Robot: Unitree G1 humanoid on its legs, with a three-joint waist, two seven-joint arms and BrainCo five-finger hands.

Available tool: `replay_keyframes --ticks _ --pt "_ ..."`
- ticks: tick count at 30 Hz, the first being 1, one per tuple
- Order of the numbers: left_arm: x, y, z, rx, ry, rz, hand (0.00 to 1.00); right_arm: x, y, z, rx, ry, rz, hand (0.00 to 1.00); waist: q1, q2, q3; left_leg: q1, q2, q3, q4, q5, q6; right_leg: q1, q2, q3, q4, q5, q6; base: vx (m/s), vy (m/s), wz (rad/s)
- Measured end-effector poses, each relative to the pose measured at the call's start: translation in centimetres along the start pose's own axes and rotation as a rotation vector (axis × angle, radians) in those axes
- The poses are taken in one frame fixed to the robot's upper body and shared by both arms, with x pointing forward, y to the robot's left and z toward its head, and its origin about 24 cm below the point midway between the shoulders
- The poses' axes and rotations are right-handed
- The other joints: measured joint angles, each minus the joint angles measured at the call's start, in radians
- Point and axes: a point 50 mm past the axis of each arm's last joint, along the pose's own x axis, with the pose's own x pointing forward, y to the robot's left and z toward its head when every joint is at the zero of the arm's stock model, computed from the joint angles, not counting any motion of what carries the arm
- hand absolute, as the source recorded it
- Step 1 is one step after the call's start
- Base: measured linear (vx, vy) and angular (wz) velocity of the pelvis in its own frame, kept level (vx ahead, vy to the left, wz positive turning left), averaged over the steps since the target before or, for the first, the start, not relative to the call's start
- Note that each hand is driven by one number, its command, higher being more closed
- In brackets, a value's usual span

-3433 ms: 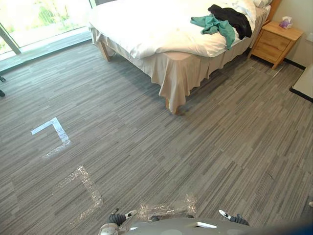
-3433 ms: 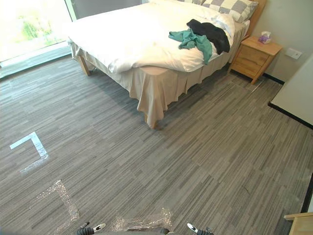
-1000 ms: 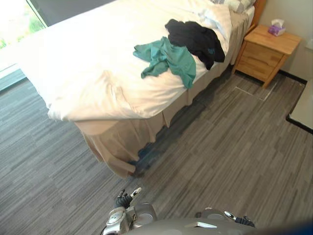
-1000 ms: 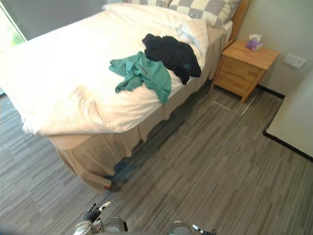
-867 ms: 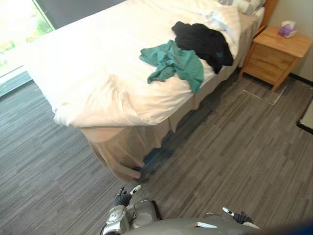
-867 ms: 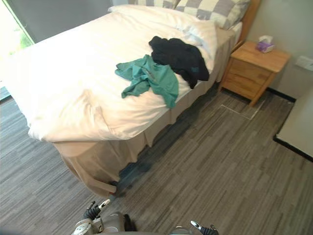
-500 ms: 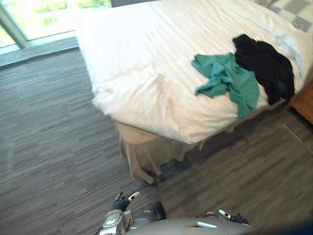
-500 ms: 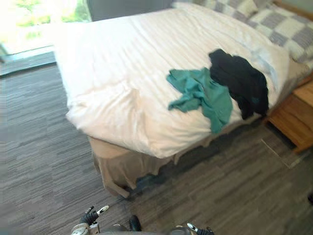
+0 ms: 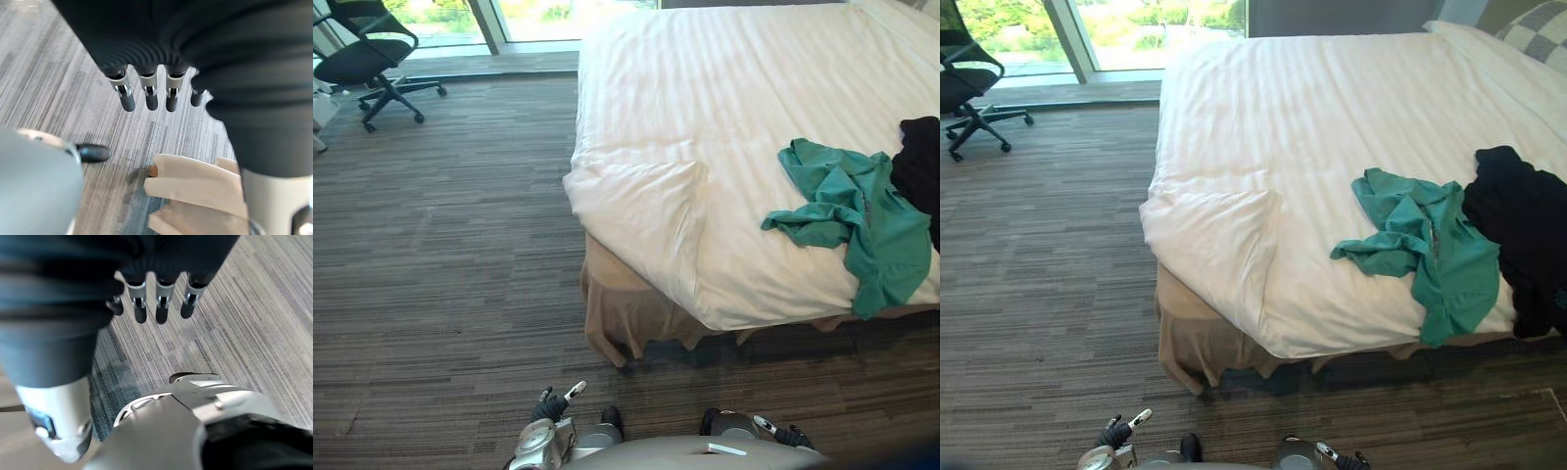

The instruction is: Tidy the bed and pick cloth on bed and put in laundry

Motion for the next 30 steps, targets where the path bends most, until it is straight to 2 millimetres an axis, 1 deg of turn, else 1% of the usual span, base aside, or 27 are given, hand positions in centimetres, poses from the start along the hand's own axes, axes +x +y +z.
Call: replay_keyframes --ticks 1,2,3,5,6,7,10,12,13,14,15,16,17,18,19,21,22,24,25,26,28,29,30 --pt "0.0 0.4 -0.2 -0.031 0.006 0.015 0.0 -0.1 0.3 -0.2 -0.019 0.003 0.01 0.0 0.007 -0.006 -0.015 0.006 0.001 0.002 0.0 0.0 0.0 0.018 0.005 0.0 -0.029 0.001 0.0 0.05 -0.043 -0.01" --pt "-0.1 0.8 -0.4 -0.074 0.013 0.03 0.0 -0.1 0.4 -0.4 -0.024 0.007 0.016 0.0 0.009 -0.019 -0.022 0.01 0.001 0.003 0.0 -0.001 0.0 0.034 0.01 0.001 -0.057 0.009 0.005 0.04 -0.028 -0.01" --pt "-0.1 1.0 -0.5 -0.1 0.017 0.039 0.0 -0.1 0.4 -0.5 -0.025 0.011 0.015 0.0 0.009 -0.023 -0.026 0.008 0.001 0.005 0.0 -0.001 -0.001 0.038 0.013 0.002 -0.071 0.015 0.006 0.03 0.005 -0.08" --pt "-0.2 2.2 -0.9 -0.231 0.029 0.09 0.0 -0.2 0.6 -1.0 -0.025 0.03 0.02 0.0 0.01 -0.038 -0.036 0.002 0.001 0.021 -0.001 -0.003 -0.001 0.048 0.022 0.007 -0.125 0.042 0.009 0.02 0.021 -0.17" --pt "-0.2 2.6 -0.7 -0.311 0.025 0.112 0.0 -0.2 0.7 -1.1 -0.024 0.033 0.021 0.0 0.009 -0.042 -0.039 0.001 0.001 0.025 -0.001 -0.004 -0.002 0.052 0.026 0.011 -0.144 0.054 0.008 0.03 0.023 -0.15" --pt "-0.1 3.5 -0.3 -0.425 0.013 0.151 0.0 -0.2 0.7 -1.1 -0.023 0.034 0.017 0.0 0.007 -0.042 -0.039 0.003 -0.005 0.027 -0.001 -0.004 -0.002 0.063 0.032 0.019 -0.171 0.067 0.01 0.02 0.014 -0.08" --pt "0.1 5.5 1.2 -0.569 -0.041 0.229 0.0 -0.2 0.3 -1.0 -0.022 0.031 0.002 0.0 0.002 -0.024 -0.041 0.012 -0.011 0.029 0.0 -0.004 -0.002 0.076 0.033 0.019 -0.188 0.075 0.011 0.01 0.005 -0.01" --pt "0.3 7.6 4.3 -0.703 -0.158 0.297 0.0 -0.1 -0.2 -0.8 -0.021 0.027 -0.016 0.0 -0.007 0.002 -0.039 0.013 -0.012 0.026 -0.001 -0.004 -0.002 0.086 0.035 0.015 -0.194 0.078 0.009 -0.03 -0.004 0.04" --pt "0.3 8.0 5.2 -0.729 -0.196 0.308 0.0 -0.1 -0.4 -0.8 -0.022 0.025 -0.022 0.0 -0.008 0.009 -0.039 0.013 -0.011 0.026 0.0 -0.004 -0.002 0.086 0.036 0.015 -0.196 0.079 0.007 -0.04 -0.012 0.03" --pt "0.3 8.5 7.3 -0.754 -0.264 0.314 0.0 -0.1 -0.8 -0.8 -0.025 0.027 -0.036 0.0 -0.01 0.023 -0.04 0.012 -0.01 0.025 0.0 -0.004 -0.002 0.087 0.037 0.012 -0.199 0.082 0.005 -0.03 -0.015 0.04" --pt "0.2 8.6 9.8 -0.773 -0.346 0.309 0.0 -0.1 -1.3 -1.1 -0.027 0.037 -0.052 0.0 -0.009 0.029 -0.036 0.011 -0.01 0.021 0.001 -0.004 -0.002 0.091 0.037 0.008 -0.2 0.083 0.005 -0.04 -0.02 0.08" --pt "0.1 8.7 10.9 -0.781 -0.389 0.305 0.0 -0.1 -1.5 -1.3 -0.023 0.043 -0.06 0.0 -0.009 0.033 -0.034 0.01 -0.01 0.018 0.001 -0.004 -0.002 0.093 0.037 0.003 -0.2 0.083 0.005 -0.04 -0.017 0.11" --pt "-0.2 8.9 12.6 -0.788 -0.448 0.301 0.0 -0.2 -1.8 -1.6 -0.012 0.05 -0.072 0.0 -0.01 0.043 -0.028 0.01 -0.01 0.015 0.001 -0.004 -0.002 0.095 0.037 0.0 -0.2 0.082 0.005 -0.04 -0.011 0.08" --pt "-0.9 9.1 15.4 -0.801 -0.553 0.294 0.0 -0.3 -2.4 -2.2 0.005 0.065 -0.09 0.0 -0.011 0.052 -0.022 0.006 -0.01 0.015 0.0 -0.005 0.0 0.091 0.036 0.0 -0.199 0.082 0.005 -0.03 -0.004 0.04" --pt "-1.3 9.1 16.5 -0.805 -0.6 0.289 0.0 -0.4 -2.6 -2.5 0.007 0.073 -0.096 0.0 -0.011 0.054 -0.021 0.002 -0.011 0.015 0.001 -0.006 0.001 0.087 0.036 0.0 -0.199 0.082 0.005 0.0 0.0 0.0" --pt "-3.2 8.8 20.1 -0.748 -0.764 0.277 0.0 -0.5 -2.8 -3.1 0.031 0.089 -0.108 0.0 -0.01 0.06 -0.015 -0.011 -0.011 0.015 0.004 -0.006 0.001 0.066 0.034 0.001 -0.184 0.077 0.0 0.0 0.0 0.0" --pt "-3.7 8.5 20.9 -0.722 -0.802 0.276 0.0 -0.6 -2.9 -3.3 0.041 0.093 -0.112 0.0 -0.011 0.06 -0.014 -0.014 -0.011 0.015 0.005 -0.006 0.002 0.062 0.033 0.001 -0.18 0.074 -0.001 0.03 0.003 -0.01" --pt "-5.5 6.9 23.3 -0.613 -0.925 0.253 0.0 -0.8 -3.0 -4.1 0.066 0.108 -0.118 0.0 -0.012 0.058 -0.013 -0.02 -0.013 0.016 0.005 -0.01 0.003 0.045 0.029 0.002 -0.158 0.06 -0.001 0.06 0.005 -0.01" --pt "-6.6 6.0 24.4 -0.556 -0.995 0.238 0.0 -0.8 -3.0 -4.0 0.071 0.107 -0.116 0.0 -0.012 0.059 -0.012 -0.027 -0.012 0.023 0.006 -0.011 0.002 0.024 0.025 0.009 -0.132 0.052 -0.006 0.07 0.009 -0.08" --pt "-7.2 5.5 24.9 -0.533 -1.029 0.229 0.0 -0.8 -2.9 -3.9 0.072 0.104 -0.116 0.0 -0.012 0.06 -0.011 -0.033 -0.012 0.027 0.01 -0.014 0.001 0.01 0.023 0.015 -0.114 0.046 -0.008 0.05 0.02 -0.17" --pt "-9.4 3.6 26.4 -0.424 -1.159 0.213 0.0 -0.8 -2.7 -3.3 0.084 0.072 -0.111 0.0 -0.012 0.058 0.013 -0.072 -0.006 0.059 0.102 -0.067 0.003 -0.043 0.003 0.058 -0.031 0.016 -0.011 0.03 0.031 -0.31" --pt "-9.8 3.0 26.6 -0.401 -1.185 0.203 0.0 -0.7 -2.6 -3.1 0.085 0.062 -0.111 0.0 -0.014 0.061 0.018 -0.085 -0.003 0.069 0.134 -0.084 0.003 -0.053 -0.002 0.063 -0.014 0.011 -0.011 0.01 0.018 -0.42" --pt "-11.4 0.9 27.2 -0.306 -1.267 0.165 0.0 -0.7 -2.7 -2.5 0.083 0.037 -0.111 0.0 -0.022 0.066 0.024 -0.128 0.014 0.11 0.225 -0.133 0.003 -0.094 -0.009 0.094 0.041 -0.008 -0.009 0.0 0.014 -0.34"
